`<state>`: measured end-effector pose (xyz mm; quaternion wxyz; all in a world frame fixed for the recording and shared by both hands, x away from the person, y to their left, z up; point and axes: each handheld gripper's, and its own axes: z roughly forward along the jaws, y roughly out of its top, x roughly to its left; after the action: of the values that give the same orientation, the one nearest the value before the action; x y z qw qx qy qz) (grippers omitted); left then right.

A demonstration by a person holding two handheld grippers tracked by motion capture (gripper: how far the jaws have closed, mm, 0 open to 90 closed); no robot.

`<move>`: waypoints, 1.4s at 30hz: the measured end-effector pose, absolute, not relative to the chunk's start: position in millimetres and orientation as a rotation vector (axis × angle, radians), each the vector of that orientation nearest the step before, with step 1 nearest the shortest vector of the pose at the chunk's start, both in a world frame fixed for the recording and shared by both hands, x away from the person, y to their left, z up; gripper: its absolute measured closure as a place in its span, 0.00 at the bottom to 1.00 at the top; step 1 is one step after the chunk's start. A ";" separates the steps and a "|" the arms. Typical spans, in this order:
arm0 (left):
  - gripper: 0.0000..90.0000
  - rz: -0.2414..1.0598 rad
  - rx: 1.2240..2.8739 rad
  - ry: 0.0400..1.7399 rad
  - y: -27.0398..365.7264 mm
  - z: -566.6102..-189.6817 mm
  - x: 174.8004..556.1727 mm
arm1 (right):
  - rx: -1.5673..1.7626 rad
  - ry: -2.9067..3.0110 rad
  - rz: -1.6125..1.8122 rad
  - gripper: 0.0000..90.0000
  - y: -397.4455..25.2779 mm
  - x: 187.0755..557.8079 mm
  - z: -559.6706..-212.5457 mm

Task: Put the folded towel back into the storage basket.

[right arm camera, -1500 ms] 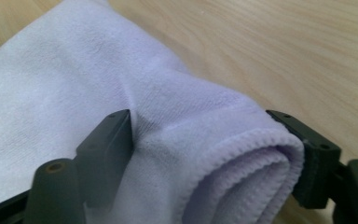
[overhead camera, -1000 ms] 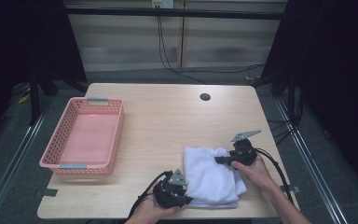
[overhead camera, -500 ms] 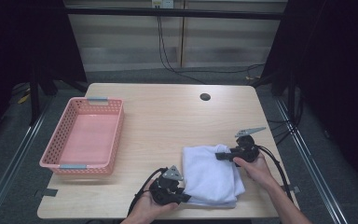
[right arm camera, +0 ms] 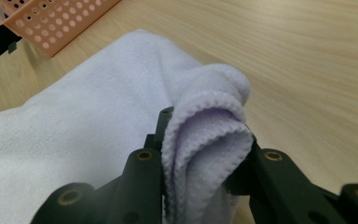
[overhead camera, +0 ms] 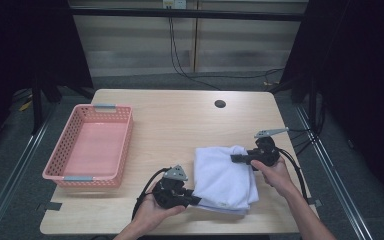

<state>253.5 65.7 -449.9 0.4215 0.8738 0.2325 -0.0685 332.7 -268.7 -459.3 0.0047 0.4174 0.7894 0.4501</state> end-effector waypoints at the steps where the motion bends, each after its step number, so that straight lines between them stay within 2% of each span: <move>1: 0.82 -0.176 2.179 0.580 67.2 -448.3 254.6 | 1.311 2.470 1.417 0.79 -268.3 333.5 -457.8; 20: 0.82 -0.115 2.137 0.602 93.7 -425.7 271.1 | 1.236 2.492 1.450 0.80 -247.3 361.1 -427.5; 42: 0.82 -0.023 2.067 0.663 144.6 -391.9 279.5 | 1.117 2.495 1.508 0.80 -191.8 395.2 -392.5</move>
<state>279.5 144.6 -391.9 0.4664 0.8423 0.2701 -0.0094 395.2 -191.8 -392.5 0.0095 0.3577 0.7991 0.4830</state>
